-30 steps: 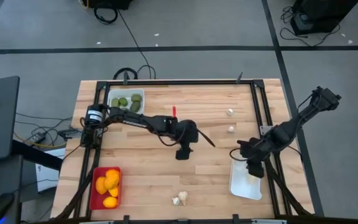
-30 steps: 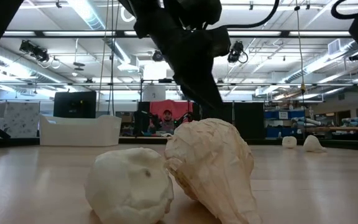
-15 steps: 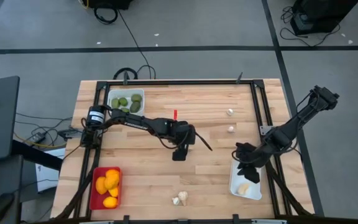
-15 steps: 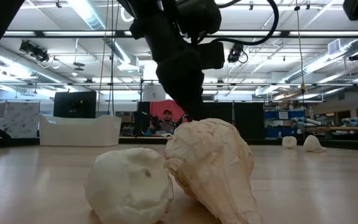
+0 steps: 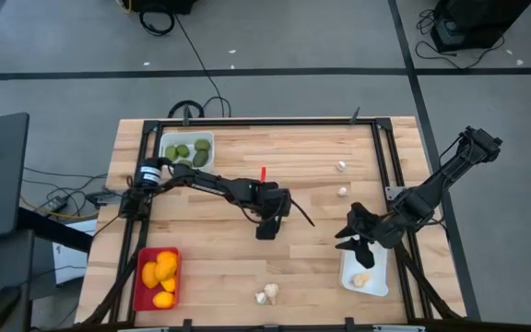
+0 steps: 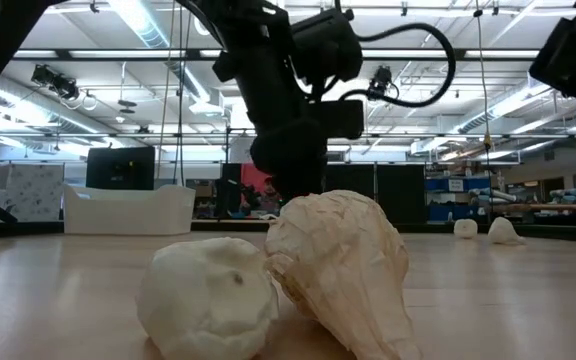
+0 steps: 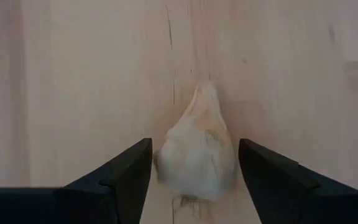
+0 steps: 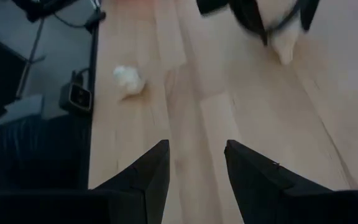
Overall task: Sort produce into baskets
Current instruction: Put the top white small garlic into the bottom white bin, then put the big white garlic into the bottom white bin
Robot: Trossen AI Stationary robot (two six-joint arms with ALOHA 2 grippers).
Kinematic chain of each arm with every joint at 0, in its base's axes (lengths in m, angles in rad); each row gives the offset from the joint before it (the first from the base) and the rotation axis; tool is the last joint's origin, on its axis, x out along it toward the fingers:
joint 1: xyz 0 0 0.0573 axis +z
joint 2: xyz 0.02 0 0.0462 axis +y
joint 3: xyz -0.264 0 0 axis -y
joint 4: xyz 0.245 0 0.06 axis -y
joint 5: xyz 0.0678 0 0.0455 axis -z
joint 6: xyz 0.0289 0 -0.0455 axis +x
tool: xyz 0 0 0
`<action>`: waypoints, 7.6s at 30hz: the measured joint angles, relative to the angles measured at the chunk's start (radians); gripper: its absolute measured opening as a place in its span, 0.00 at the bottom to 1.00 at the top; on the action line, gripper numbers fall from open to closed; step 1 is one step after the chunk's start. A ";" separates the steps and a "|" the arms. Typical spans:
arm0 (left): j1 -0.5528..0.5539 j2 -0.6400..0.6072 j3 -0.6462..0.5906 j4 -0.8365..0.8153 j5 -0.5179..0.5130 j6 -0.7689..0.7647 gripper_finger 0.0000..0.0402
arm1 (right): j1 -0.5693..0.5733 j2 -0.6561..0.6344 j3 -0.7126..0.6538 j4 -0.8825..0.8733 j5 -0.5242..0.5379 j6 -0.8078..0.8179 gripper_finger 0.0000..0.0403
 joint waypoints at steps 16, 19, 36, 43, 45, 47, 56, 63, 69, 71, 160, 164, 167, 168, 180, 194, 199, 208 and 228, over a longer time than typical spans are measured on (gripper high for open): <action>0.000 0.006 0.000 0.046 -0.024 -0.017 0.38 | -0.008 0.106 0.000 0.082 0.188 0.037 0.41; 0.000 -0.010 0.000 0.053 -0.023 -0.024 0.38 | -0.009 0.142 0.000 0.088 0.150 0.056 0.41; -0.067 -0.076 0.001 0.315 0.122 0.003 0.39 | -0.040 0.264 0.000 0.203 0.350 -0.017 0.41; -0.079 -0.075 0.001 0.369 0.120 -0.006 0.39 | -0.054 0.294 0.000 0.320 0.314 -0.129 0.41; -0.079 -0.075 0.001 0.376 0.120 -0.023 0.39 | -0.066 0.305 0.000 0.324 0.291 -0.136 0.41; -0.080 -0.075 0.001 0.394 0.120 -0.029 0.39 | -0.074 0.313 0.000 0.324 0.278 -0.142 0.41; -0.091 -0.075 0.001 0.418 0.115 -0.032 0.39 | -0.096 0.318 0.000 0.349 0.268 -0.199 0.30; -0.092 -0.074 0.001 0.417 0.116 -0.061 0.40 | -0.099 0.314 0.001 0.345 0.216 -0.246 0.06; -0.093 -0.073 0.001 0.418 0.121 -0.086 0.45 | -0.121 0.289 0.003 0.307 0.119 -0.248 0.06; -0.093 -0.073 0.001 0.409 0.122 -0.096 0.49 | -0.128 0.266 0.002 0.261 0.079 -0.249 0.06; -0.516 0.015 0.001 0.254 -0.211 -0.479 0.59 | 0.202 -0.103 0.000 -0.084 -0.223 -0.002 0.41; -0.515 0.045 0.001 0.292 -0.209 -0.472 0.59 | 0.202 -0.103 0.000 -0.083 -0.223 -0.001 0.41; -0.515 0.057 0.001 0.275 -0.202 -0.474 0.59 | 0.202 -0.103 0.000 -0.078 -0.223 0.007 0.41; -0.515 0.060 0.001 0.270 -0.202 -0.478 0.59 | 0.202 -0.103 0.000 -0.080 -0.224 0.013 0.41; -0.485 0.063 0.002 0.230 -0.244 -0.524 0.36 | 0.202 -0.103 0.000 -0.062 -0.145 0.001 0.41; -0.436 -0.015 0.000 0.478 -0.659 -0.304 0.33 | 0.200 -0.069 0.000 0.038 0.228 -0.057 0.41; -0.418 -0.021 0.001 0.662 -0.737 -0.170 0.33 | 0.194 0.013 0.000 0.124 0.307 -0.091 0.41; -0.366 -0.021 0.001 0.822 -0.759 -0.097 0.33 | 0.144 0.129 0.000 0.219 0.356 -0.171 0.41; -0.352 -0.021 0.001 0.835 -0.757 -0.098 0.33 | 0.034 0.151 0.000 0.290 0.343 -0.269 0.24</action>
